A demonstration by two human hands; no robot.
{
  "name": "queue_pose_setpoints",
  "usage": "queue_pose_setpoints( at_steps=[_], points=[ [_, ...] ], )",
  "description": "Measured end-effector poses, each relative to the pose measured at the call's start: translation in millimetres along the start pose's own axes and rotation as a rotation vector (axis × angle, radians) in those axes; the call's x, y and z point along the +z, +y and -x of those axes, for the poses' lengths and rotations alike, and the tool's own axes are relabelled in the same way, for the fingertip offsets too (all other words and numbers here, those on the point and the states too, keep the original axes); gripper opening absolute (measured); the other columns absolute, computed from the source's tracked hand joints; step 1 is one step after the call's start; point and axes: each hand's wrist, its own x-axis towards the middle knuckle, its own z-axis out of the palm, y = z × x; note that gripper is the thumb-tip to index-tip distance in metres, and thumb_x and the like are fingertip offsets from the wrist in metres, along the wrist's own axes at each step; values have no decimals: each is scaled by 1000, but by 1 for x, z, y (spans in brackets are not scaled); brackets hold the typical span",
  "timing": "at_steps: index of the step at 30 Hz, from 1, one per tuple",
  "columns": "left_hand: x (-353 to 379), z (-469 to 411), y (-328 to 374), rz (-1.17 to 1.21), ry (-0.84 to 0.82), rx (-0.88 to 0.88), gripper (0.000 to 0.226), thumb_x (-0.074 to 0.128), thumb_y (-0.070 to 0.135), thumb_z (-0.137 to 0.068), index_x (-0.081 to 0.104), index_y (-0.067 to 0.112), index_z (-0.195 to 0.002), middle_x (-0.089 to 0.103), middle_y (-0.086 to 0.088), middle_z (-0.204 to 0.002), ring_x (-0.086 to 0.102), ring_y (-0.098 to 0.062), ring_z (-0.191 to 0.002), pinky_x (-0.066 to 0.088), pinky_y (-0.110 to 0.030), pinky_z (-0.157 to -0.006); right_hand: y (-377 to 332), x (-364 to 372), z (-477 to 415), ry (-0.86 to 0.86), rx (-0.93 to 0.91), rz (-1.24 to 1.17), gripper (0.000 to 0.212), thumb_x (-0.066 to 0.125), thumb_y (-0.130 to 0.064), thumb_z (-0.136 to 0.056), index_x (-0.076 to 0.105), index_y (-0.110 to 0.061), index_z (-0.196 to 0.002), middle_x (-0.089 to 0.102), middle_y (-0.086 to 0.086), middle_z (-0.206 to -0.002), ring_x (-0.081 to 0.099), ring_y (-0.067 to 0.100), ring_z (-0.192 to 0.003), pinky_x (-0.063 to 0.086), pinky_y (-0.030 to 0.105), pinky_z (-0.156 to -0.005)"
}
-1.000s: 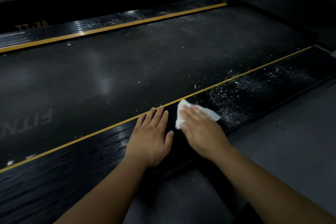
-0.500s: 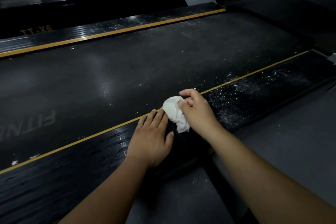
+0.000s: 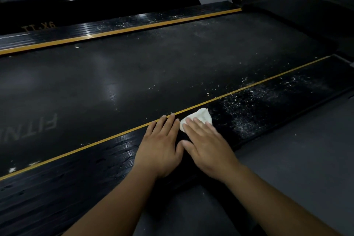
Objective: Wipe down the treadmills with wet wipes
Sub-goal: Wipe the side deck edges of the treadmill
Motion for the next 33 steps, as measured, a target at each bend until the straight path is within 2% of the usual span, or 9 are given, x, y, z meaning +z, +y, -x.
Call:
queue_pose_setpoints(
  at_steps=[6, 8, 11, 16, 20, 24, 27, 30, 33],
  points=[
    [0, -1, 1, -13, -3, -1, 84, 0, 58, -89, 13, 20, -163, 2, 3, -170, -1, -17, -156, -2, -36, -125, 36, -12, -38, 48, 242, 49, 67, 17, -54, -102, 37, -17, -154, 29, 2, -164, 18, 18, -153, 9, 35, -123],
    [0, 0, 1, -5, -1, -3, 83, 0, 57, -89, 15, 20, -163, 4, 2, -170, 1, -17, -157, -1, -36, -125, 6, -7, -36, 36, 136, 13, 78, 8, -56, -94, 41, -17, -153, 34, 3, -162, 24, 19, -152, 11, 34, -122],
    [0, 0, 0, -1, -8, -7, 83, -3, 57, -90, 12, 21, -163, 2, 3, -170, -2, -16, -157, -2, -36, -126, -1, -10, -4, -9, -3, -31, 66, 19, -49, -97, 45, -18, -151, 40, 0, -159, 32, 17, -148, 19, 31, -119],
    [-1, 0, 2, -7, 1, -7, 84, -1, 58, -89, 15, 20, -162, 5, 2, -170, 0, -17, -157, 0, -36, -126, 38, -24, -36, 87, 207, -25, 48, 37, -37, -106, 43, -21, -150, 35, -2, -161, 28, 15, -149, 26, 35, -117],
    [0, 0, 1, 6, 5, -6, 83, 3, 57, -89, 20, 19, -161, 10, 0, -170, 5, -18, -157, 2, -37, -126, 11, -11, -25, 37, -24, -81, 42, 47, -19, -101, 53, -15, -142, 42, 0, -157, 34, 17, -146, 30, 33, -114],
    [-1, -1, 1, -17, 0, -5, 85, -3, 58, -87, 12, 21, -163, 2, 3, -170, -2, -16, -156, -2, -36, -125, 46, -11, -22, 102, 12, -98, 41, 54, -8, -85, 72, -17, -120, 57, 7, -139, 57, 32, -122, 52, 44, -96],
    [-3, 0, 1, -9, -5, -7, 85, -4, 58, -87, 9, 21, -163, 0, 3, -170, -5, -16, -156, -3, -35, -125, 65, -11, -34, 189, 140, -38, 35, 63, 2, -85, 76, -15, -112, 65, 11, -127, 61, 41, -109, 52, 48, -92],
    [-2, -1, 1, -7, 0, -7, 84, -2, 58, -88, 12, 21, -162, 2, 3, -170, -2, -16, -156, -2, -35, -126, 57, -11, -42, 244, 169, -27, 31, 55, -8, -95, 71, -11, -123, 60, 16, -137, 57, 42, -120, 48, 47, -97],
    [0, -1, 1, 3, 13, -5, 82, 4, 56, -90, 21, 19, -161, 11, 1, -170, 5, -18, -156, 2, -37, -126, 28, -4, -41, 155, 165, 27, 51, 29, -34, -98, 59, -17, -136, 47, 19, -149, 43, 35, -139, 36, 46, -112]
  ],
)
